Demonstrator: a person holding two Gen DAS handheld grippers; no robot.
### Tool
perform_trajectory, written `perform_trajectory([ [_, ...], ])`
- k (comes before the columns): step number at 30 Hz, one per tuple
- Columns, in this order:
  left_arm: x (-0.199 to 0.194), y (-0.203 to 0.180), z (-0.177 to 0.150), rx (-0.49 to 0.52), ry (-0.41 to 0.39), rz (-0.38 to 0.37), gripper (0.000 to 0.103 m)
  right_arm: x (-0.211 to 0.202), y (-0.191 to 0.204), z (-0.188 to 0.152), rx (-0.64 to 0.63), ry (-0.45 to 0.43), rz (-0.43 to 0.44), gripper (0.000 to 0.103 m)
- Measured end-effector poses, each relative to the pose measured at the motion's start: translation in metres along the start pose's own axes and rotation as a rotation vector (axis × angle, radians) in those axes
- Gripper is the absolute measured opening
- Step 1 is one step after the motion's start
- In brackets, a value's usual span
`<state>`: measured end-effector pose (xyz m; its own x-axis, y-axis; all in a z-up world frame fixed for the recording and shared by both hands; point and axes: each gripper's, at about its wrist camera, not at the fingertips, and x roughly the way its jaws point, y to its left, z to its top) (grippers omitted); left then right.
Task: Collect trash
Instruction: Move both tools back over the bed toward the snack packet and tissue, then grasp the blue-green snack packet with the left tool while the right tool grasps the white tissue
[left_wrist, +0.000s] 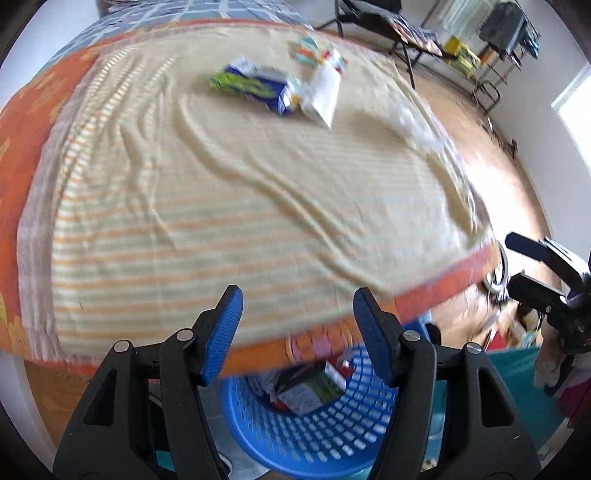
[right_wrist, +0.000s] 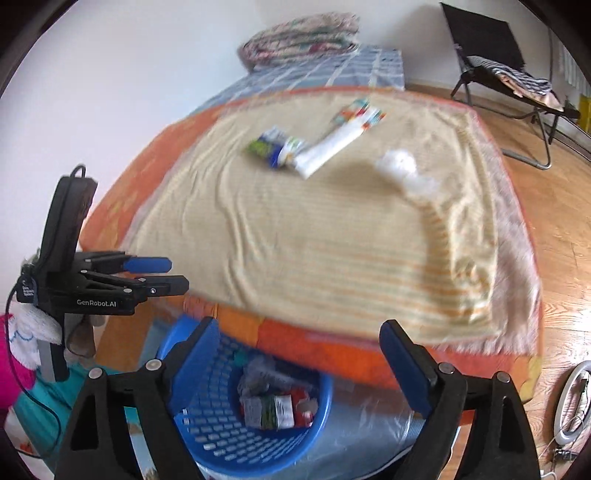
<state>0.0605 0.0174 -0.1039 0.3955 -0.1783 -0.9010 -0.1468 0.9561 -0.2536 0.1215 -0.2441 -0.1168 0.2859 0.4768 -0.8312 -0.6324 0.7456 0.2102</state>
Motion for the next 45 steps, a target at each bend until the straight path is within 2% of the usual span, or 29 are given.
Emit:
perform_trajectory([
  [5, 0.0, 0.01, 0.038, -0.056, -0.035, -0.001, 0.065, -0.003, -0.015, 0.033, 0.0, -0.028, -0.032, 0.09],
  [8, 0.005, 0.016, 0.059, -0.098, -0.051, -0.009, 0.071, 0.002, -0.03, 0.053, 0.031, -0.037, -0.034, 0.09],
  [12, 0.02, 0.026, 0.083, -0.146, -0.054, -0.014, 0.072, 0.01, -0.05, 0.073, 0.052, -0.049, -0.053, 0.09],
  [17, 0.039, 0.032, 0.109, -0.181, -0.06, -0.002, 0.072, 0.027, -0.069, 0.085, 0.085, -0.037, -0.065, 0.09],
  [21, 0.051, 0.043, 0.127, -0.246, -0.065, -0.007, 0.072, 0.04, -0.08, 0.094, 0.112, -0.027, -0.061, 0.09],
  [24, 0.059, 0.053, 0.138, -0.316, -0.061, -0.036, 0.072, 0.049, -0.083, 0.101, 0.116, -0.03, -0.067, 0.09],
  [32, 0.081, 0.066, 0.165, -0.402, -0.056, -0.062, 0.072, 0.067, -0.089, 0.111, 0.128, -0.019, -0.063, 0.09],
  [37, 0.09, 0.061, 0.186, -0.41, -0.067, -0.065, 0.072, 0.077, -0.094, 0.116, 0.138, -0.013, -0.068, 0.09],
  [45, 0.106, 0.046, 0.206, -0.363, -0.08, 0.02, 0.072, 0.092, -0.097, 0.123, 0.123, -0.005, -0.079, 0.09],
])
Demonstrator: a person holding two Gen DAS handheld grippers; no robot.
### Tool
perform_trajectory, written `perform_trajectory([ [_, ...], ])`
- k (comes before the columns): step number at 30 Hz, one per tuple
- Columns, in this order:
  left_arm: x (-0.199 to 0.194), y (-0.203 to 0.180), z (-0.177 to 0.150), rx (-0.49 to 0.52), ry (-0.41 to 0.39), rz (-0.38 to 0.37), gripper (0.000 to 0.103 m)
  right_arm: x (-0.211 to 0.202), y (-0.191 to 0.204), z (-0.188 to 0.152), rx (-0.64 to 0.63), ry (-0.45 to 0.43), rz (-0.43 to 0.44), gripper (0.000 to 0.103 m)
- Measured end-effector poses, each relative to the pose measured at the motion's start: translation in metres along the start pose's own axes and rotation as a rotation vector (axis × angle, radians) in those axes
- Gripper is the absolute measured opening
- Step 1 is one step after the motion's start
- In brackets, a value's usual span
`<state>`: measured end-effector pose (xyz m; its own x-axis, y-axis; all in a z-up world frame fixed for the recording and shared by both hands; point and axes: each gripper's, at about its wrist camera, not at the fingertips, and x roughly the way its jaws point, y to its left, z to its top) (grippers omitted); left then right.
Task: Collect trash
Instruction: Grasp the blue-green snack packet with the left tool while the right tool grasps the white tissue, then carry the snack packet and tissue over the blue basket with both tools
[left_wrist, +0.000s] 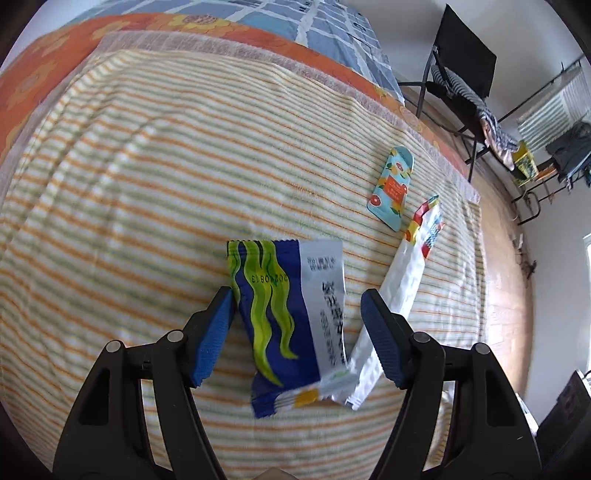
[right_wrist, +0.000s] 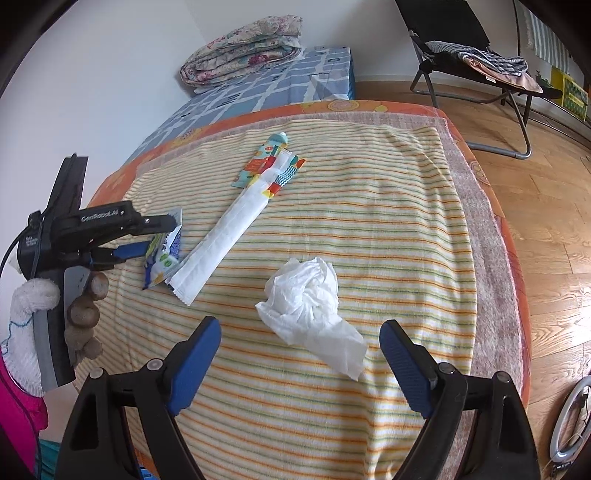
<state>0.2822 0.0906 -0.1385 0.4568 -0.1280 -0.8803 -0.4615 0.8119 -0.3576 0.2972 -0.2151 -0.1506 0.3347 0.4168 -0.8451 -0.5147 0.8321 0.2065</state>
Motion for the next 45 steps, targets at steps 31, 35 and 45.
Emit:
perform_trajectory([
  [31, -0.037, -0.005, -0.013, 0.195, -0.108, 0.072, 0.056, 0.014, 0.014, 0.014, -0.107, -0.022, -0.061, 0.032],
  [35, -0.05, -0.004, -0.016, 0.192, -0.125, 0.054, 0.055, 0.0, 0.021, 0.012, -0.123, -0.049, -0.058, 0.032],
  [45, -0.091, -0.012, -0.036, 0.258, -0.179, 0.044, 0.055, -0.035, 0.04, 0.005, -0.139, -0.098, -0.011, 0.032],
])
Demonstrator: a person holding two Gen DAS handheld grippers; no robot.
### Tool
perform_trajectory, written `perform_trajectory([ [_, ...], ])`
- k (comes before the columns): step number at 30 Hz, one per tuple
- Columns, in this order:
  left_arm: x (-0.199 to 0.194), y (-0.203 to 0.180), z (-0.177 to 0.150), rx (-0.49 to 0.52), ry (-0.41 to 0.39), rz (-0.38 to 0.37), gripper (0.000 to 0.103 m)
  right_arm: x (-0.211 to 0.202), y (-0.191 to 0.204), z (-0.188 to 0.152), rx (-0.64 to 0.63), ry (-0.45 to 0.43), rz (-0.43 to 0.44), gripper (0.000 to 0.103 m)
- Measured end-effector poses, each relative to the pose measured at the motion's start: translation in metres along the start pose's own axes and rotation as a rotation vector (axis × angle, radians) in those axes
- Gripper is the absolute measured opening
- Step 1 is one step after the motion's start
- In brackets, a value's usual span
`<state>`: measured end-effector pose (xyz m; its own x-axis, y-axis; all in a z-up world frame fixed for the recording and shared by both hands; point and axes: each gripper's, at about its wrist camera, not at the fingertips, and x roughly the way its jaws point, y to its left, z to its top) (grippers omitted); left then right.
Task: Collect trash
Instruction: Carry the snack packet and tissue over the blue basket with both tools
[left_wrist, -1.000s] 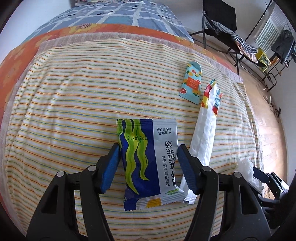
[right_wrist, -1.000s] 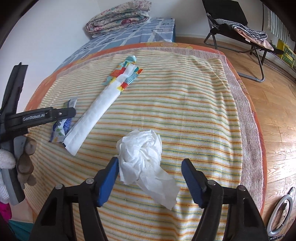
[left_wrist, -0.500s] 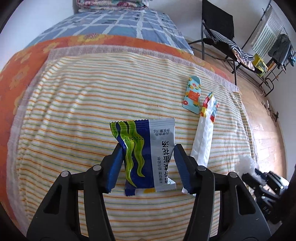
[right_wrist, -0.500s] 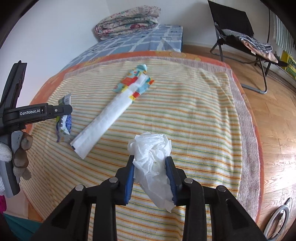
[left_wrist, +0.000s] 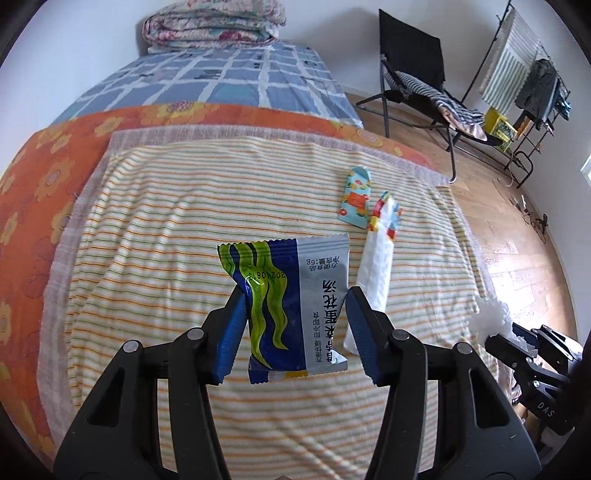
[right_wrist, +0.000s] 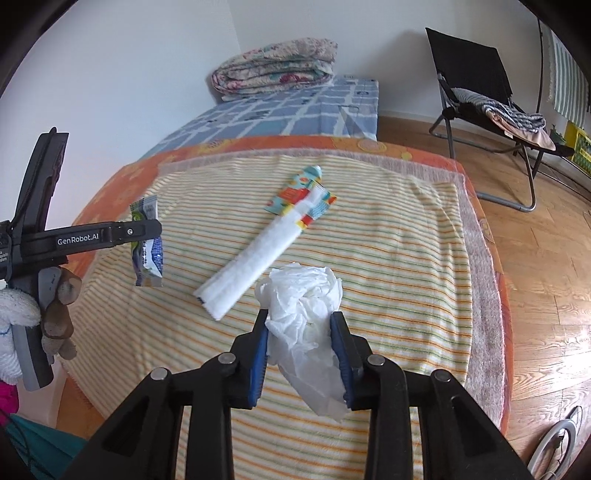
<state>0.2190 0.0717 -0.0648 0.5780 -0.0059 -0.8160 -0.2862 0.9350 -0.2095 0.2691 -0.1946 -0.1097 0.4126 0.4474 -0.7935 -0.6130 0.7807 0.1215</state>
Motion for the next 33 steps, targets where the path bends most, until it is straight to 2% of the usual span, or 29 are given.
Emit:
perform_trajectory([
  [8, -0.046, -0.001, -0.022, 0.012, -0.025, -0.042, 0.055, -0.028, 0.017, -0.022, 0.016, -0.002, 0.063, 0.032],
  [18, -0.102, -0.011, -0.071, 0.085, -0.047, -0.061, 0.055, -0.061, 0.048, -0.065, 0.004, 0.024, 0.144, 0.032],
  [24, -0.121, -0.014, -0.101, 0.104, -0.032, -0.08, 0.055, -0.078, 0.064, -0.091, -0.002, 0.042, 0.184, 0.032],
  [33, -0.135, -0.018, -0.139, 0.122, -0.012, -0.097, 0.055, -0.093, 0.089, -0.13, -0.078, 0.071, 0.184, 0.032],
])
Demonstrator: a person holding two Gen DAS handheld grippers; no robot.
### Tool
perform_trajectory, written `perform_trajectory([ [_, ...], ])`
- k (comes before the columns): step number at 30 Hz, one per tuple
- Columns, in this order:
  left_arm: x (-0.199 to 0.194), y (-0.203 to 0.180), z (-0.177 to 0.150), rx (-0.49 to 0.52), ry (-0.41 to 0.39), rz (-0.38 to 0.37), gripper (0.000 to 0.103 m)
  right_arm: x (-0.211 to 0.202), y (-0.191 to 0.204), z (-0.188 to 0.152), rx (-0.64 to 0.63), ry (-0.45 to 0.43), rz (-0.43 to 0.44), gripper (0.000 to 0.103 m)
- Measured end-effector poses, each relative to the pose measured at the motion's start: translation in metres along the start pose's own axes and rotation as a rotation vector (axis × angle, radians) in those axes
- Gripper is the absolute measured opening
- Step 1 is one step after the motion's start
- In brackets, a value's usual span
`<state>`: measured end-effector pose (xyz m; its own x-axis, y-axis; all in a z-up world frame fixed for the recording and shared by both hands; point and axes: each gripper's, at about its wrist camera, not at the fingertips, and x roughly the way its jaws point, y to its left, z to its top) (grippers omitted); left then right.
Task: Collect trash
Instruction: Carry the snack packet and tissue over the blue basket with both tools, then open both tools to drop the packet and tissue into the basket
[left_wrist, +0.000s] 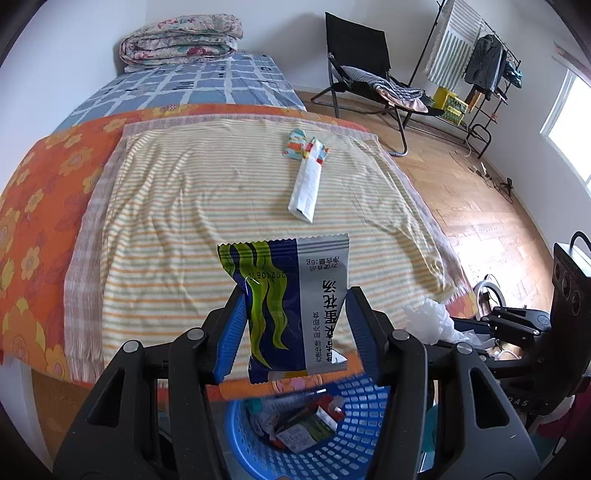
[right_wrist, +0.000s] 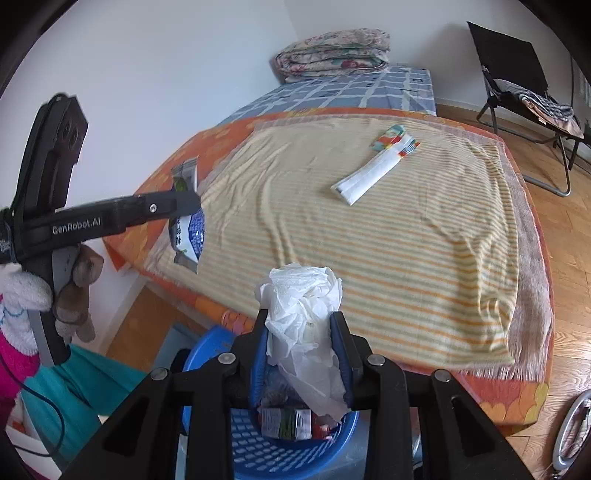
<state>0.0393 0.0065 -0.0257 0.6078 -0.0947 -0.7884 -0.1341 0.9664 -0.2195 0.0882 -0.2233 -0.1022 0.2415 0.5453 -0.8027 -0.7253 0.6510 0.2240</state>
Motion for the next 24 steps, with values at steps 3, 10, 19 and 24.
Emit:
perform_trajectory([
  [3, 0.0, -0.002, -0.012, 0.002, 0.015, -0.006, 0.055, 0.001, 0.008, -0.011, -0.017, 0.018, 0.0, 0.032],
  [10, 0.007, -0.004, -0.041, -0.002, 0.071, -0.024, 0.055, 0.01, 0.013, -0.035, -0.018, 0.072, 0.006, 0.032],
  [19, 0.026, -0.009, -0.083, 0.019, 0.172, -0.035, 0.055, 0.035, 0.018, -0.069, -0.016, 0.173, 0.001, 0.032],
  [24, 0.034, -0.009, -0.101, 0.028, 0.215, -0.031, 0.055, 0.043, 0.02, -0.075, -0.018, 0.2, -0.002, 0.033],
])
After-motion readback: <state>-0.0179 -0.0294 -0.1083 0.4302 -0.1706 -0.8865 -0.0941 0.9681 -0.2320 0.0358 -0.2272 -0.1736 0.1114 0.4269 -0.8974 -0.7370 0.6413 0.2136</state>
